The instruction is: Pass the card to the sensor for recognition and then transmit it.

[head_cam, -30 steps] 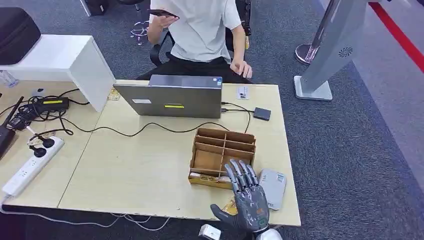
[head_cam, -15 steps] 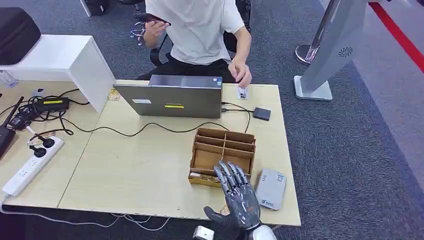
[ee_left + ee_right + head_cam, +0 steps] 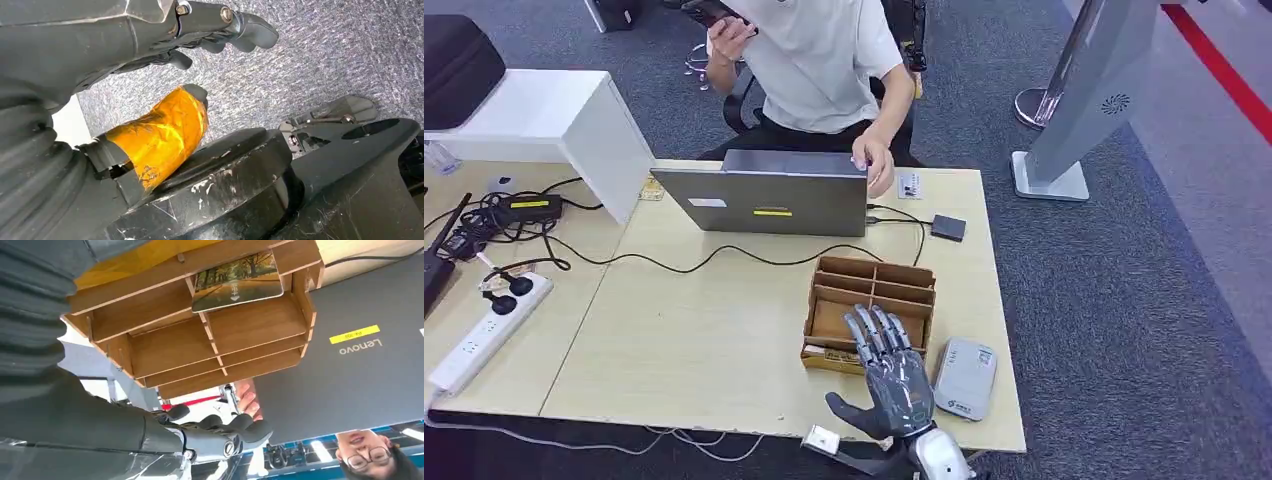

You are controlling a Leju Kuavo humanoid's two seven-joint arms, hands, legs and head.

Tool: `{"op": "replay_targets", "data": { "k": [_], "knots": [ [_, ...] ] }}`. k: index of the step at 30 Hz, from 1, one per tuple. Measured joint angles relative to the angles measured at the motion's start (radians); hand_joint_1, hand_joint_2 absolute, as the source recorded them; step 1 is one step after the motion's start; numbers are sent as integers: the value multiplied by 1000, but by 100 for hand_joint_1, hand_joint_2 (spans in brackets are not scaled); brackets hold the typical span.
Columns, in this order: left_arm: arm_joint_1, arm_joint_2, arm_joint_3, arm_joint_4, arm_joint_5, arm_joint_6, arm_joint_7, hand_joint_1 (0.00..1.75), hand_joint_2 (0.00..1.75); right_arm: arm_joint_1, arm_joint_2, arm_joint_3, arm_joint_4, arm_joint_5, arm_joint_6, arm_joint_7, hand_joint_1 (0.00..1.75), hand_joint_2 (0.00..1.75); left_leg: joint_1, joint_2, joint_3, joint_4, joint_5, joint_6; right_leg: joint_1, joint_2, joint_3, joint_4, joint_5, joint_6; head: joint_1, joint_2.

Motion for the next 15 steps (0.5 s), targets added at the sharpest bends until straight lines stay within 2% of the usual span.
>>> {"op": "replay_targets", "data": {
  "k": [15],
  "knots": [
    [0, 3, 0, 0, -9, -8, -9, 0, 175, -31, 14, 2, 53, 12, 0, 39, 0, 175, 0, 0, 0, 0, 0, 0, 0, 0, 0, 0, 0, 0, 0, 0]
  ]
}}
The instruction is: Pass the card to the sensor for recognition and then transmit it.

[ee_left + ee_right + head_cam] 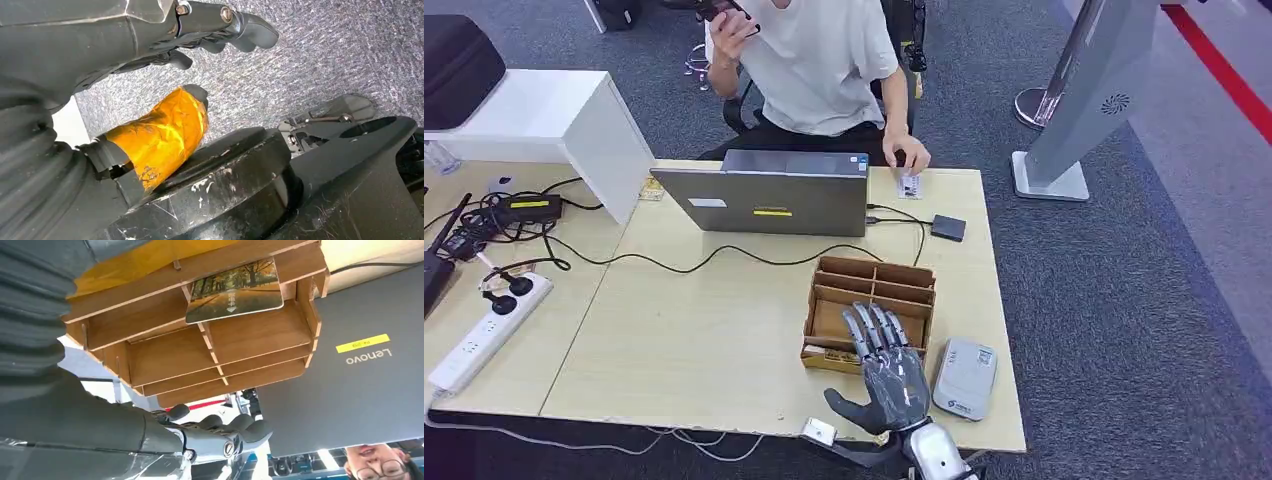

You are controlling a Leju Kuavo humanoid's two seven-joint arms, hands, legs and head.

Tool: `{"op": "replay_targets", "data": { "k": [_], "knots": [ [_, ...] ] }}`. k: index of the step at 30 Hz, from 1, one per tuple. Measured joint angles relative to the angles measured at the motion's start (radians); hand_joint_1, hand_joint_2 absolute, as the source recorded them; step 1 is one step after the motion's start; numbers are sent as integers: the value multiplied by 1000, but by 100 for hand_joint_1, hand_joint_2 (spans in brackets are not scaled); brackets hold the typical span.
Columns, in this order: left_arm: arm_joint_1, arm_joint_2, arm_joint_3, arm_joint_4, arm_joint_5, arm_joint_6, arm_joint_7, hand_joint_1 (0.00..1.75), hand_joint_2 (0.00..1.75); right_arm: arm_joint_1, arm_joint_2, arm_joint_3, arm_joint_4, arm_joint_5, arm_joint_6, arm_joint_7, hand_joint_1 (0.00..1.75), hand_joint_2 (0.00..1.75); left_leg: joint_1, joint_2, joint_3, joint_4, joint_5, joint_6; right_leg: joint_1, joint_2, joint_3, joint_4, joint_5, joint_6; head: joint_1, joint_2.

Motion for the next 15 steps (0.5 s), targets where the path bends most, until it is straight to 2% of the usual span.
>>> {"op": "replay_targets", "data": {
  "k": [15],
  "knots": [
    [0, 0, 0, 0, -6, 0, -3, 0, 175, -23, 10, 9, 45, -4, 0, -8, 0, 175, 0, 0, 0, 0, 0, 0, 0, 0, 0, 0, 0, 0, 0, 0]
  ]
}}
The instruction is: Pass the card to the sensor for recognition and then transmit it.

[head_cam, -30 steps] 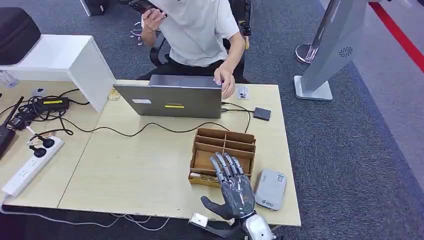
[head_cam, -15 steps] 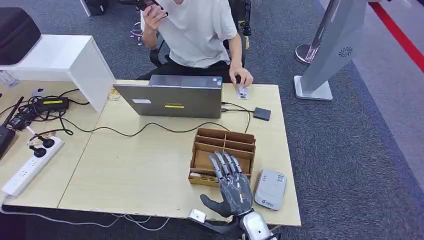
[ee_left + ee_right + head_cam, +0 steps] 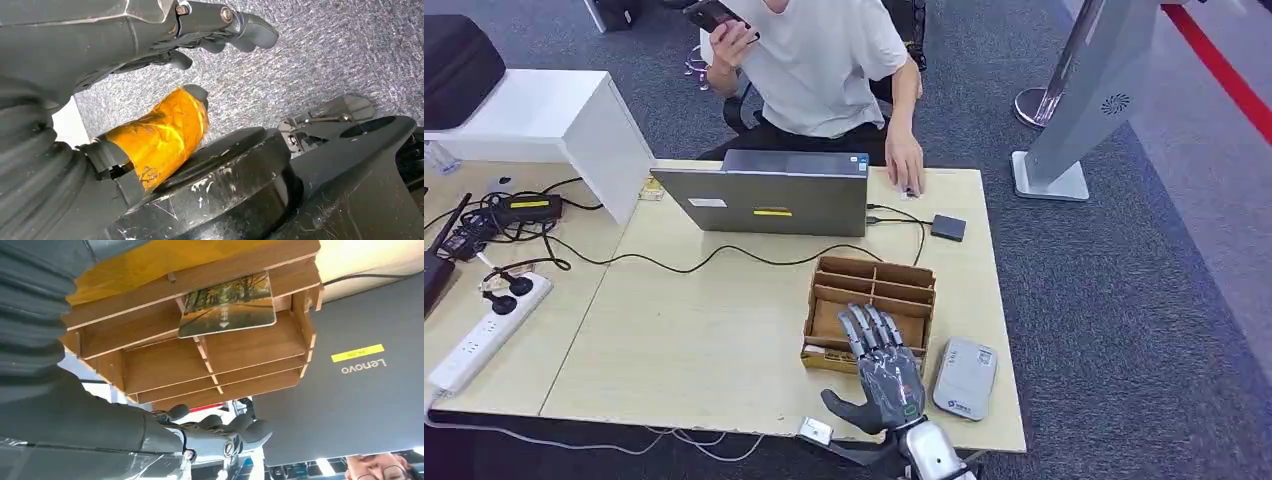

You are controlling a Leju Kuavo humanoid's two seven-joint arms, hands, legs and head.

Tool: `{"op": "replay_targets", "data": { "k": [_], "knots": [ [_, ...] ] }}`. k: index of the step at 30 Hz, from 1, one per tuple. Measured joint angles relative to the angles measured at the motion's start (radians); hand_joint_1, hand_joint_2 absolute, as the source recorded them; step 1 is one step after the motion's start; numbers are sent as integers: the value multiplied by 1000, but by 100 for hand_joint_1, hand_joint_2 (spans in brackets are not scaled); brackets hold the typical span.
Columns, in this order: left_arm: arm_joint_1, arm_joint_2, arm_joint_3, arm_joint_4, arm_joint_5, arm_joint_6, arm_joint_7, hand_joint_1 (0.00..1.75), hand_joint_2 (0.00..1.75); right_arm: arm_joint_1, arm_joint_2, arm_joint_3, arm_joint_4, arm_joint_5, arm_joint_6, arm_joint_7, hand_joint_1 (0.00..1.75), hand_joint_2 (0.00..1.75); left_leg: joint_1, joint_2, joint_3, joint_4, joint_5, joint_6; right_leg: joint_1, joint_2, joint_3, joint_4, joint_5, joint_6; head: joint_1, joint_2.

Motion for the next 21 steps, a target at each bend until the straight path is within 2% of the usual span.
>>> {"op": "replay_targets", "data": {
  "k": [21],
  "knots": [
    [-1, 0, 0, 0, -5, -1, -3, 0, 175, -20, 7, 12, 43, -2, 0, -7, 0, 175, 0, 0, 0, 0, 0, 0, 0, 0, 0, 0, 0, 0, 0, 0]
  ]
}}
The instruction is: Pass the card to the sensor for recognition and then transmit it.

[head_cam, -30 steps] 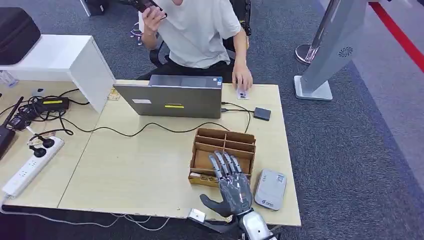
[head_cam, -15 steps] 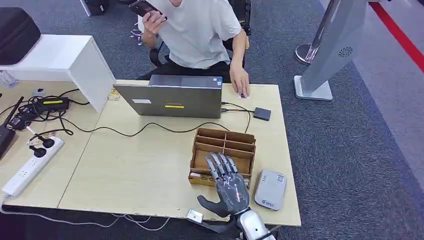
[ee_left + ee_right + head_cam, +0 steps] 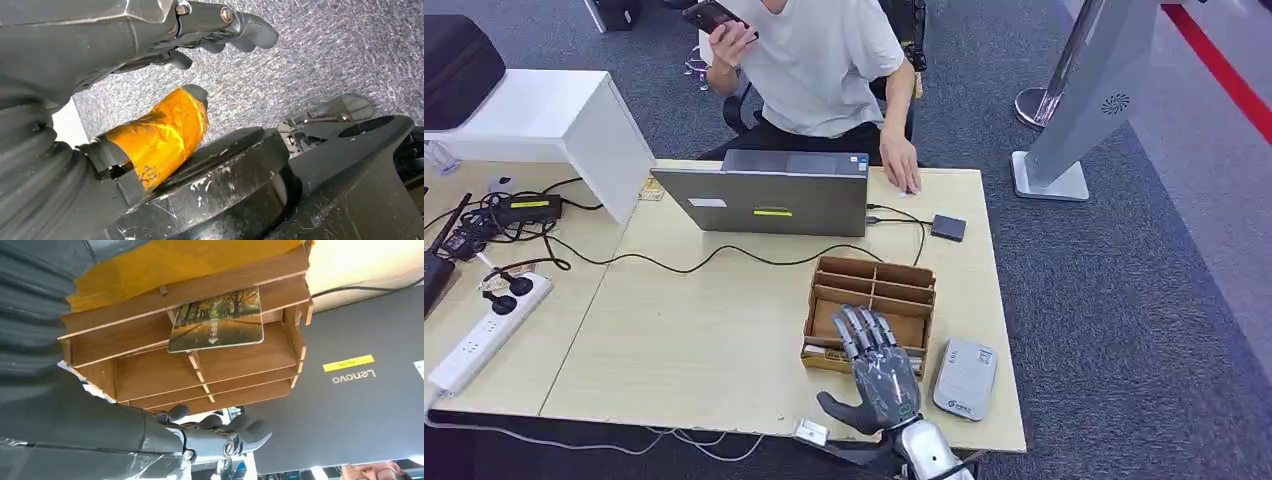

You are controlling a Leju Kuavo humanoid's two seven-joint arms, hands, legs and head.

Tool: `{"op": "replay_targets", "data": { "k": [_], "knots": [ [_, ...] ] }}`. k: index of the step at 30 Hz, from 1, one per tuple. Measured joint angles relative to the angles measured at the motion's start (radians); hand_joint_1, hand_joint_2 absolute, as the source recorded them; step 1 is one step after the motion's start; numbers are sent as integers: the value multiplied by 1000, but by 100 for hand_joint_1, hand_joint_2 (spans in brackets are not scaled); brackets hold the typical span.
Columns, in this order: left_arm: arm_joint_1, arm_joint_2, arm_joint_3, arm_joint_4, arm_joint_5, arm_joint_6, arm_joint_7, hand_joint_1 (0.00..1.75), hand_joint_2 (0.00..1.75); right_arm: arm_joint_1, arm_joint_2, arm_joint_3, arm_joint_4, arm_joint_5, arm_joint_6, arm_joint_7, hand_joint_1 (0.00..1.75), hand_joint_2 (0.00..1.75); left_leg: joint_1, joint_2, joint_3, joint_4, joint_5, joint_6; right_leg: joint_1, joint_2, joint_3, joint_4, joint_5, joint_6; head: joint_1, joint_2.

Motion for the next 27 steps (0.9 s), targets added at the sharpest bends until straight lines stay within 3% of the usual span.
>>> {"op": "replay_targets", "data": {
  "k": [27],
  "knots": [
    [0, 0, 0, 0, -3, 0, -6, 0, 175, -18, 1, 9, 60, 0, 0, 50, 0, 175, 0, 0, 0, 0, 0, 0, 0, 0, 0, 0, 0, 0, 0, 0]
  ]
}}
